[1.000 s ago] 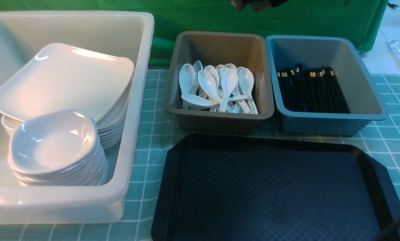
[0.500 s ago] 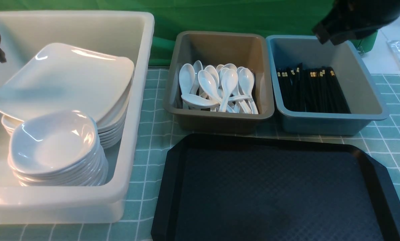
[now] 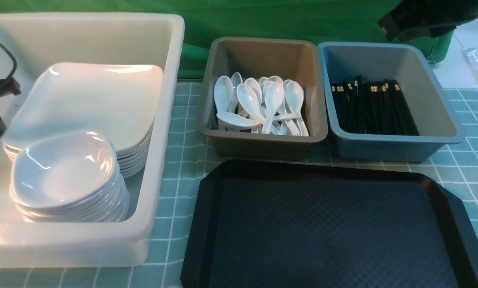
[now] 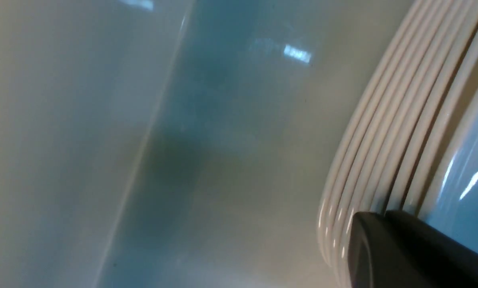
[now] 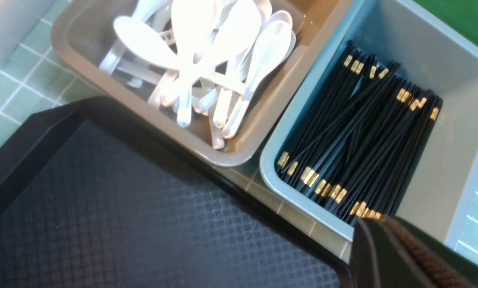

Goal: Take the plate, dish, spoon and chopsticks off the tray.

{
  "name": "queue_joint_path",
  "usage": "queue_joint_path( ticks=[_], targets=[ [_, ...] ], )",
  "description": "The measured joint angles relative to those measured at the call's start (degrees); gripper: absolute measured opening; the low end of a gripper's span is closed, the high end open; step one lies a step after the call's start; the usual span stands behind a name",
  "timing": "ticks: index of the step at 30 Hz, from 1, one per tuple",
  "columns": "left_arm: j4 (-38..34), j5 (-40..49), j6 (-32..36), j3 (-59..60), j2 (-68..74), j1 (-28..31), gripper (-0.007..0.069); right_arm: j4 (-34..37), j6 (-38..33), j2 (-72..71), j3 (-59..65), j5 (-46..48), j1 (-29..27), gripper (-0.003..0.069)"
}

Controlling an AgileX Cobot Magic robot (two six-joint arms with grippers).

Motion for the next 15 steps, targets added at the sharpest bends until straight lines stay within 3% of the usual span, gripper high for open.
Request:
queue_joint_path(
  ticks=[5, 9, 13, 15],
  targets=[
    [0.1, 2.6, -0.7, 0.0, -8.5, -0.2, 0.0010, 0.0, 0.2, -0.6, 0.1, 0.0, 0.0, 0.0022],
    [-2.4, 3.2, 1.4, 0.3, -17.1, -3.7, 0.0010, 0.0, 0.6, -3.4, 0.4, -0.3, 0.0, 0.0022],
    [-5.6, 3.3, 4.8, 2.2, -29.6, -14.8, 0.0010, -1.2, 3.3, -11.6, 5.0, -3.6, 0.0, 0.0022],
    [-6.4, 2.4, 6.1, 4.1, -37.1, -23.3, 0.0010, -3.7, 7.4, -19.0, 10.8, -9.2, 0.0, 0.0022]
  ],
)
